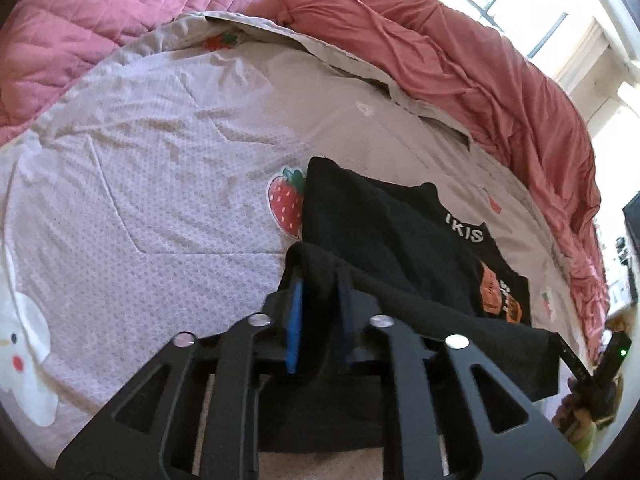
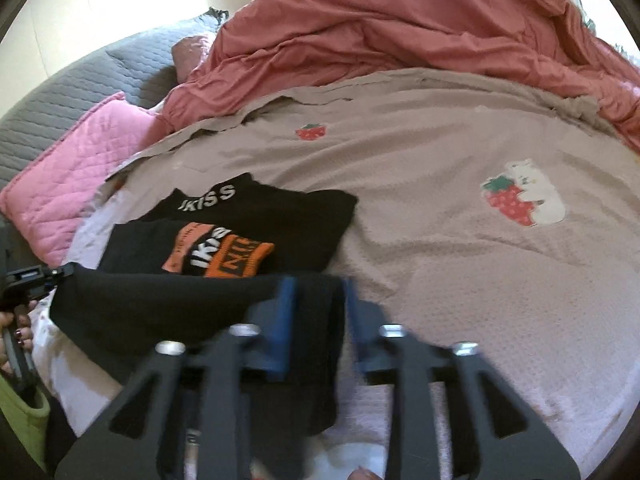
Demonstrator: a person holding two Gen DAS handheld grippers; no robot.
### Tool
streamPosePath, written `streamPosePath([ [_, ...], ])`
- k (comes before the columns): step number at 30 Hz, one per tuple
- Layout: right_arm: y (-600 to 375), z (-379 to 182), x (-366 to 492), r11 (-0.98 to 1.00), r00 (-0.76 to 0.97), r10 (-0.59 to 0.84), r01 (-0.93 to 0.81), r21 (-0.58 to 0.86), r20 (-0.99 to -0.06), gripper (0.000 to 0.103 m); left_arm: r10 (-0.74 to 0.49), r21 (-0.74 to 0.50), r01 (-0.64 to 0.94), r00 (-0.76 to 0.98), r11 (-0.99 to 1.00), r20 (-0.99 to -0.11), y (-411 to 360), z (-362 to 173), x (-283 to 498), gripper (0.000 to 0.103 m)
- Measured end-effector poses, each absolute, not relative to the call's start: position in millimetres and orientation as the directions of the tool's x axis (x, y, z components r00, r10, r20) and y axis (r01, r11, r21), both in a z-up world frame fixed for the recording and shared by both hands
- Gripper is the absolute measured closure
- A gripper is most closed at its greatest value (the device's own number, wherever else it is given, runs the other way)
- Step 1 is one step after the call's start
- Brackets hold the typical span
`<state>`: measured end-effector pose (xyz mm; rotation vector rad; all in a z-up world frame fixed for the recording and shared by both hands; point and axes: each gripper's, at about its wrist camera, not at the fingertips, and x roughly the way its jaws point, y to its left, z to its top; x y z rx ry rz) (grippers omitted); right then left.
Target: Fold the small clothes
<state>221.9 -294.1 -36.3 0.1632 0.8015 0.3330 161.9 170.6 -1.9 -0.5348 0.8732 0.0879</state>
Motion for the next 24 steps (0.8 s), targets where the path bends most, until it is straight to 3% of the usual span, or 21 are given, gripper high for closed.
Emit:
streamPosePath([
  [2, -302.4, -33.5, 216.9, 0.936, 0.657, 0.350, -0.222, 0.272, -0.668, 0.060, -0.148, -0.431, -0.284, 0.665, 0.856, -0.732, 174.3, 0.9, 150.2, 0.076],
  [7, -323.8, -28.5, 195.5, 0.922, 0.635, 0.383, -0.216, 0.322, -0.670, 0.057, -0.194, -0.495, -0.252, 0.704, 0.832, -0.683, 176.4, 6.2, 118.5, 0.063],
  [10, -328.0, -28.1, 178.8, 0.906, 0.608, 0.419, -0.229, 0.356, -0.674, 0.057, -0.205, -0.497, -0.251, 0.692, 0.830, -0.692, 173.0, -0.2, 102.0, 0.042],
  [20, -309.7, -50.1, 162.6, 0.878, 0.508, 0.478, -0.265, 0.398, -0.716, 0.058, -0.174, -0.450, -0.279, 0.655, 0.848, -0.735, 159.4, -15.4, 85.8, 0.040],
  [24, -305.7, -54.5, 163.6, 0.875, 0.499, 0.484, -0.264, 0.405, -0.719, 0.075, -0.152, -0.425, -0.292, 0.646, 0.857, -0.749, 156.7, -16.5, 95.4, 0.044],
])
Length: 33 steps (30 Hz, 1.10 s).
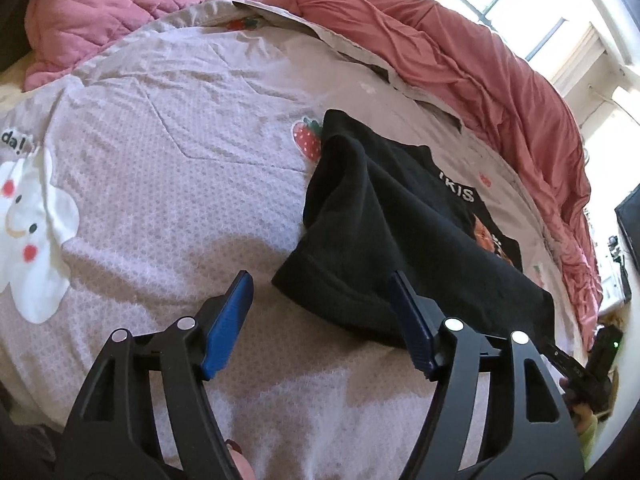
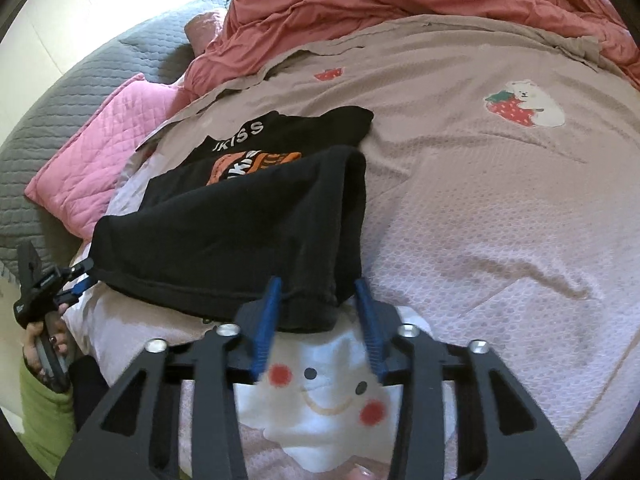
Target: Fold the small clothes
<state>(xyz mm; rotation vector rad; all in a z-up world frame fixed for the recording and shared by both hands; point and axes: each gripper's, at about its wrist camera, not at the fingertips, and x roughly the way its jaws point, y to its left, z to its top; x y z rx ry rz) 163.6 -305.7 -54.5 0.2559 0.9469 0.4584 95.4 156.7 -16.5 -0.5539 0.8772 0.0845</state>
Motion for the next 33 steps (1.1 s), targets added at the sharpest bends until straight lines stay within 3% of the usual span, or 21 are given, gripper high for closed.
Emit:
streamPosePath([
  [1, -305.2, -54.5, 163.4, 0.874, 0.498, 0.486, -0.266, 0.407, -0.718, 0.086, -0.157, -0.427, -0.289, 0.643, 0.857, -0.750, 155.9, -17.3, 97.1, 0.059],
  [2, -304.1, -54.2, 162.9, 0.872, 0.495, 0.489, -0.273, 0.406, -0.718, 0.091, -0.154, -0.420, -0.292, 0.635, 0.860, -0.757, 154.6, -18.4, 99.8, 0.085],
  [3, -303.0, -53.3, 162.0, 0.872, 0.495, 0.490, -0.280, 0.402, -0.718, 0.091, -0.144, -0.403, -0.296, 0.624, 0.866, -0.768, 152.6, -19.2, 101.8, 0.093],
  [5, -301.5, -49.4, 159.6, 0.868, 0.498, 0.497, -0.297, 0.399, -0.711, 0.092, -0.146, -0.394, -0.282, 0.621, 0.875, -0.770, 149.7, -14.9, 102.3, 0.098],
  [18, -319.7, -9.0, 225.7, 0.805, 0.591, 0.574, -0.279, 0.523, -0.567, 0.093, -0.218, -0.513, -0.232, 0.707, 0.826, -0.672, 164.6, 39.4, 148.9, 0.099],
  [29, -302.9, -35.1, 303.5, 0.868, 0.593, 0.470, -0.179, 0.462, -0.654, 0.092, -0.154, -0.474, -0.337, 0.661, 0.814, -0.734, 172.1, 6.3, 214.6, 0.097],
  [30, -302.8, -37.0, 307.6, 0.874, 0.593, 0.460, -0.170, 0.456, -0.661, 0.090, -0.154, -0.490, -0.348, 0.669, 0.800, -0.727, 177.6, 2.4, 219.6, 0.095],
  [32, -305.2, -39.5, 315.8, 0.886, 0.601, 0.431, -0.139, 0.443, -0.673, 0.074, -0.168, -0.538, -0.365, 0.690, 0.760, -0.705, 190.0, -3.4, 223.0, 0.075],
  [33, -306.2, -38.3, 316.5, 0.892, 0.611, 0.417, -0.131, 0.434, -0.673, 0.067, -0.167, -0.557, -0.379, 0.698, 0.739, -0.697, 195.4, -5.3, 222.0, 0.071],
])
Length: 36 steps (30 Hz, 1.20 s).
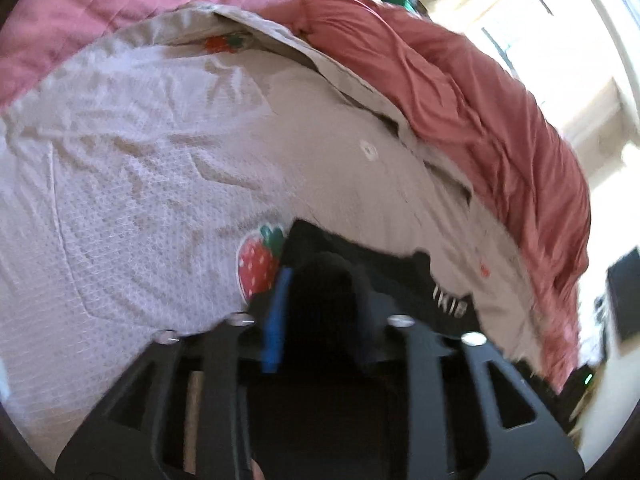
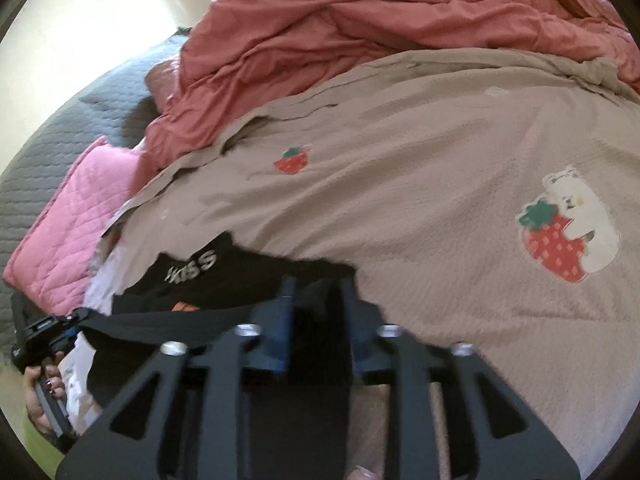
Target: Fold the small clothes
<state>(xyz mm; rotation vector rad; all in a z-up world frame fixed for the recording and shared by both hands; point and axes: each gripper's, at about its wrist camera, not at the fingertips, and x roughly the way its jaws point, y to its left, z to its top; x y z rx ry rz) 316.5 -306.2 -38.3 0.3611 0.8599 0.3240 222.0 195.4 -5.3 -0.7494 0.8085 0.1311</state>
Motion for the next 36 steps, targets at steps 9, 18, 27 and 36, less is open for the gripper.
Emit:
streamPosePath([
  [9, -284.3, -2.5, 257.2, 0.925, 0.712, 0.380, -0.296, 0.239, -0.591, 0.054, 0.020, -0.510, -0.430, 0.779, 0.745, -0.626, 192.4, 12.8, 176.7, 0.069],
  [18, -164.4, -34.7, 216.7, 0.792, 0.501, 0.476, -0.602, 0.104, -0.723, 0.054, 0.114, -0.461, -0.435, 0.810, 0.774, -0.575, 194.3, 0.3, 152.1, 0.062],
  [27, -102.6, -52.1, 242.5, 0.820, 0.522, 0.366, -0.572, 0.001, -0.770, 0.054, 0.117, -0.367, -0.399, 0.795, 0.840, -0.595, 179.1, -5.9, 157.5, 0.059],
  [36, -99.9, -36.5, 303.5, 0.905, 0.583, 0.334, -0.419, 0.078, -0.741, 0.054, 0.105, -0.344, -0.383, 0.784, 0.857, -0.612, 178.3, -9.9, 163.3, 0.056],
])
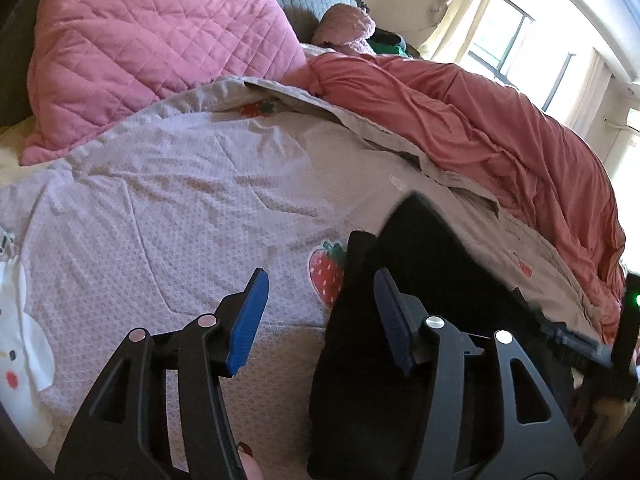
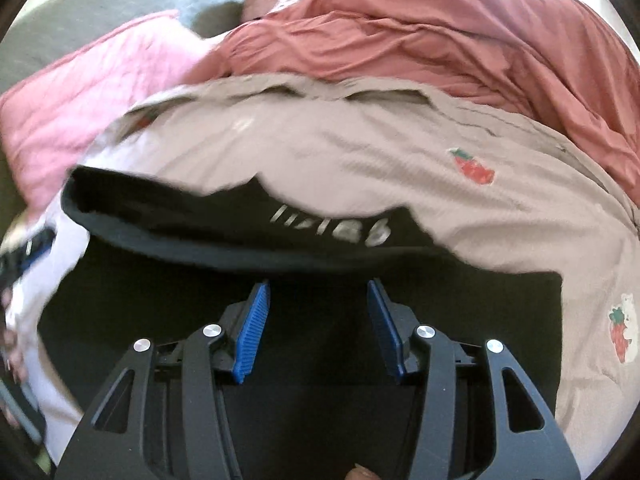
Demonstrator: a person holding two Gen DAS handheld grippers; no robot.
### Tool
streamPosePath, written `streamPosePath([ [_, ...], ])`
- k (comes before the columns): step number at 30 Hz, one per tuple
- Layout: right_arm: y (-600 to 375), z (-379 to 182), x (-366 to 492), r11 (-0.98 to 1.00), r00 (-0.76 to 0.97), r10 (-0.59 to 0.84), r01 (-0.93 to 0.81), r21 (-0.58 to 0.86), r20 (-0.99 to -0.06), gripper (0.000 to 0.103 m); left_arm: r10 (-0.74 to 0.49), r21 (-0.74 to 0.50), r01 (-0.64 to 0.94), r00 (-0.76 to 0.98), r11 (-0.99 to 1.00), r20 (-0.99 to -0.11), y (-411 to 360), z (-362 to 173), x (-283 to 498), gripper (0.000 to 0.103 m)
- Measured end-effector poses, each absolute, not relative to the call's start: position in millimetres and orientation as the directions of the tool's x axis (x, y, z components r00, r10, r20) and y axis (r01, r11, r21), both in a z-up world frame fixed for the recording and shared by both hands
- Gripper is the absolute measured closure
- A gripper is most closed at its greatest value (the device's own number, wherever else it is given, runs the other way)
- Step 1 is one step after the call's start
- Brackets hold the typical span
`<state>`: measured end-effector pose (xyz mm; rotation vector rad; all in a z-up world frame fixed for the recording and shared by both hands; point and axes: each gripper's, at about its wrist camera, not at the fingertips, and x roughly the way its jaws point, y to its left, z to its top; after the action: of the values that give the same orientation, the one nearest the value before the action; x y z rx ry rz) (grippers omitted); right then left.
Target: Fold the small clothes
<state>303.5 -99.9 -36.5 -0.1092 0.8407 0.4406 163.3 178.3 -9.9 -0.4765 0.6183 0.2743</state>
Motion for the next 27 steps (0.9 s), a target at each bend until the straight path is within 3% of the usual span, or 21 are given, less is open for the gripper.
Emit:
streamPosePath([
  [6, -129.2, -22.3, 316.0, 0.935, 0.631, 0.308, -0.338, 0.106, -0.712, 0.053, 0.092, -0.342, -0.384, 0.770, 0.858, -0.632, 179.9, -14.6, 166.9, 0.051],
  [7, -136.4, -20.6, 314.8, 0.939, 0.638, 0.304, -0.328, 0.107, -0.708, 0.046, 0.088, -0.342, -0.382, 0.767, 0.858, -0.635, 179.6, -15.3, 167.9, 0.051],
  [9, -156.6, -17.7, 311.9, 0.950, 0.657, 0.284, -0.293, 0.110, -0.699, 0.042, 0.080, -0.337, -0.377, 0.760, 0.863, -0.645, 177.7, -17.5, 170.0, 0.049],
  [17, -251.2, -27.5, 326.4, 0.988, 0.673, 0.155, -0.100, 0.119, -0.723, 0.042, 0.056, -0.280, -0.337, 0.723, 0.899, -0.689, 163.7, -27.6, 184.3, 0.039],
  [24, -259.5, -50.6, 351.3, 0.977, 0.613, 0.214, -0.118, 0.179, -0.761, 0.042, 0.018, -0.271, -0.304, 0.694, 0.913, -0.720, 163.0, -39.3, 202.1, 0.039],
  [25, -257.9, -54.4, 354.6, 0.973, 0.601, 0.230, -0.127, 0.193, -0.765, 0.045, 0.004, -0.279, -0.296, 0.693, 0.914, -0.721, 162.9, -40.9, 203.6, 0.050],
  [26, -255.6, -57.0, 356.6, 0.970, 0.592, 0.242, -0.134, 0.203, -0.769, 0.052, -0.022, -0.296, -0.276, 0.696, 0.915, -0.718, 162.3, -42.1, 205.4, 0.075],
  [27, -252.6, -60.0, 358.5, 0.966, 0.580, 0.258, -0.146, 0.213, -0.773, 0.070, -0.038, -0.304, -0.262, 0.698, 0.916, -0.715, 161.4, -42.5, 206.6, 0.085],
])
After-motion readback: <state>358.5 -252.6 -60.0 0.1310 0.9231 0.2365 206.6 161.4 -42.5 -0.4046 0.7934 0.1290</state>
